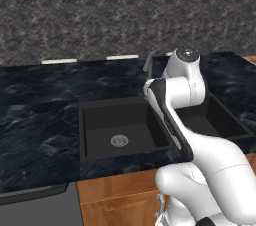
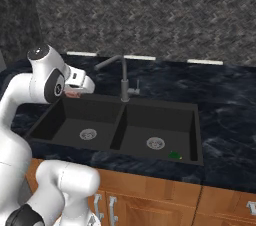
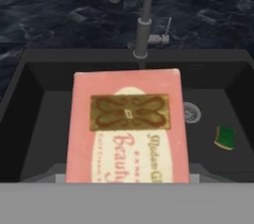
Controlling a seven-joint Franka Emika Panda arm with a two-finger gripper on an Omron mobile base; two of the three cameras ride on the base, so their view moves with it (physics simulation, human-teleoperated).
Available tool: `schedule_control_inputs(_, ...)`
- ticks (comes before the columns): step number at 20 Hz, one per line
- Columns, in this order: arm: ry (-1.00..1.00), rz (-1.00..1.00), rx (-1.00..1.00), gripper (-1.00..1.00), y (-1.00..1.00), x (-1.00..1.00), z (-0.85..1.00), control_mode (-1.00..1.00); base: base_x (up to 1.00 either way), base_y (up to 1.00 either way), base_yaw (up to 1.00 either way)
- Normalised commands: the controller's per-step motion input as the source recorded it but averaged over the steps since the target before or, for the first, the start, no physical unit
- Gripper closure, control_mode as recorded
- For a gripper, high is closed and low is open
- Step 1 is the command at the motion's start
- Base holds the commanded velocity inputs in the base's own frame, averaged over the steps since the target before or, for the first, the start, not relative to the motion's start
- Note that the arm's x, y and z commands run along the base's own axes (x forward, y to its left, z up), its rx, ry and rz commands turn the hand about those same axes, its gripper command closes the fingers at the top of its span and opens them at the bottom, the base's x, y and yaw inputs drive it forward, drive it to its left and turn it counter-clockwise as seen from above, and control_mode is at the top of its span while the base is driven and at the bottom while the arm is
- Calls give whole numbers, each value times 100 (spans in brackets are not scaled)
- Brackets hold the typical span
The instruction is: Pick up the sponge and bar soap from the sink, and place them back in the cabinet, and close the cabinet doors.
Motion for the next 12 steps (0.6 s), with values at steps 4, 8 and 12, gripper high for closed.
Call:
schedule_control_inputs(4,-2,0,0,100,37,-3,21,-100,0,0,0)
schedule_control_inputs(8,0,0,0,100,-11,0,20,-100,0,0,0)
schedule_control_inputs(12,0,1,0,100,-40,0,19,-100,0,0,0)
